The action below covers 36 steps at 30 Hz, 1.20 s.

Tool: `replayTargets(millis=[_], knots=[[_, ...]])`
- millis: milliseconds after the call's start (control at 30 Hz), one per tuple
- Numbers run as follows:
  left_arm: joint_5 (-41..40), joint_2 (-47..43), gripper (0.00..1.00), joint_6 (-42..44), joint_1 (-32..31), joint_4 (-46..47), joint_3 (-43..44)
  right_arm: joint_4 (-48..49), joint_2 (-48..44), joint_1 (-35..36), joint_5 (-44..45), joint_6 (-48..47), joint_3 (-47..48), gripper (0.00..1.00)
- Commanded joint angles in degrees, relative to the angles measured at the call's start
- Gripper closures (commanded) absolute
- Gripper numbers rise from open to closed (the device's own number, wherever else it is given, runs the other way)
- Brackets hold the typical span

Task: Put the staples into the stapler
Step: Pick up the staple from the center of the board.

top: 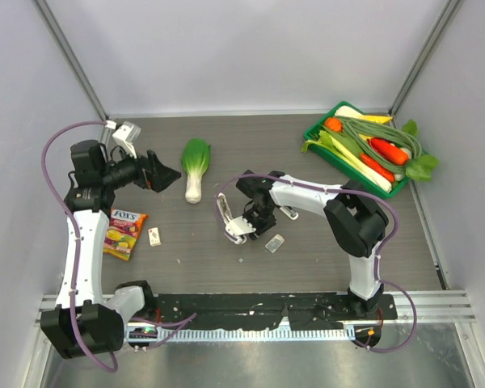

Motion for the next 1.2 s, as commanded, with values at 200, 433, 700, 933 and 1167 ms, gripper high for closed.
replayTargets(millis=[200, 433, 700, 933, 1167], knots=[[4.1, -0.9, 0.0, -1.1, 0.5, 3.0, -0.6, 1.2, 2.6, 0.4, 3.3, -0.7, 0.7, 0.65], [6.1, -0.9, 0.0, -0.5, 0.5, 3.2, -0.8, 1.9, 3.3, 0.3, 3.0, 0.2, 0.9, 0.74], [15.4, -0.5, 0.0, -1.0, 0.5, 11.6, -3.9, 2.1, -0.9, -0.5, -2.0, 7.8, 1.4, 0.78], [24.1, 0.3, 0.13, 10.9, -0.4, 12.5, -2.5, -1.1, -8.2, -4.6, -13.1, 18.4, 2.7, 0.79], [27.1, 1.9, 0.2, 23.9, -6.2, 12.1, -2.6, -4.7, -12.9, -10.5, -28.1, 28.2, 2.6, 0.78]])
